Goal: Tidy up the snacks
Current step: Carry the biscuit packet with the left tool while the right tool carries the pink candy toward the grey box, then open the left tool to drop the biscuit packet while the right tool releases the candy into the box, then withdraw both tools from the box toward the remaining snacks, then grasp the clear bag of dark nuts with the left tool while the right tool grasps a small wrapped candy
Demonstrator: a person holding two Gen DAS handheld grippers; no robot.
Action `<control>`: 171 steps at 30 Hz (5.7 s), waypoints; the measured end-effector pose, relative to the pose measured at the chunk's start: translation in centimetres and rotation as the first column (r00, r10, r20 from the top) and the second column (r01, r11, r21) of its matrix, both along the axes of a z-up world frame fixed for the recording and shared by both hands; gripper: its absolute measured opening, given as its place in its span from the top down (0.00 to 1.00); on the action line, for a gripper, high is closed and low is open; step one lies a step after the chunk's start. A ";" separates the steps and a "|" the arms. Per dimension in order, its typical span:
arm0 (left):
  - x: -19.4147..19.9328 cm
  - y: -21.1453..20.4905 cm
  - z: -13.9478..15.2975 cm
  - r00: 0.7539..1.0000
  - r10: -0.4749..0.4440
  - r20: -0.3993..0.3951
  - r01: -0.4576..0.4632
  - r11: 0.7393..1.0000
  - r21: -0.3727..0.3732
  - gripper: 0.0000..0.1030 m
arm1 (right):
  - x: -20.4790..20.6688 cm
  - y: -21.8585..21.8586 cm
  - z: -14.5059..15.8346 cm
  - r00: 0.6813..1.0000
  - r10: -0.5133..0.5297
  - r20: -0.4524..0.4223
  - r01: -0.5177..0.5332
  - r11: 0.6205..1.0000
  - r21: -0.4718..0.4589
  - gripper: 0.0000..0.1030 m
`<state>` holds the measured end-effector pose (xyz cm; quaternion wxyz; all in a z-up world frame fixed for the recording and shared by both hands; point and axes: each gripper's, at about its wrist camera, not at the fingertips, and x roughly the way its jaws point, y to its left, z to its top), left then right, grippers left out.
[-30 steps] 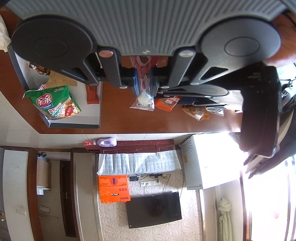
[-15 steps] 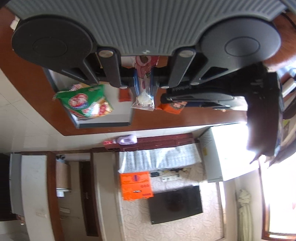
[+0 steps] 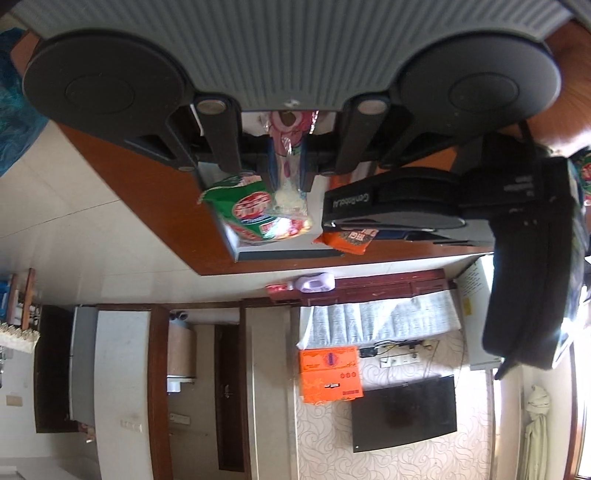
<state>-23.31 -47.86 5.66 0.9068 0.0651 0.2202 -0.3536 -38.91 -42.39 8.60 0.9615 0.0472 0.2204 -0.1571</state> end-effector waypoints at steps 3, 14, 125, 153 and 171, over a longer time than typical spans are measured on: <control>0.5 -1.1 -0.3 1.000 -0.012 -0.008 0.012 1.000 -0.007 0.58 | 0.2 -0.4 -0.1 1.000 -0.009 0.000 0.009 1.000 -0.015 0.85; 3.0 -4.9 -1.9 0.998 -0.038 -0.047 0.038 0.999 0.001 0.58 | 1.4 -1.4 -1.3 0.998 -0.030 -0.051 0.030 1.000 -0.003 0.85; 0.8 6.0 2.2 0.998 0.060 0.029 -0.060 0.998 -0.007 0.12 | 3.2 6.0 -0.2 0.989 0.122 0.079 -0.112 0.986 -0.120 0.45; 7.8 32.7 -1.6 0.845 0.535 0.024 -0.533 0.836 0.128 0.12 | 13.4 20.7 -3.4 0.943 0.331 -0.032 -0.330 0.944 0.022 0.44; 12.4 33.6 -3.6 0.879 0.471 -0.073 -0.460 0.879 0.127 0.11 | 20.3 23.1 -7.1 0.899 0.397 -0.185 -0.394 0.918 0.054 0.31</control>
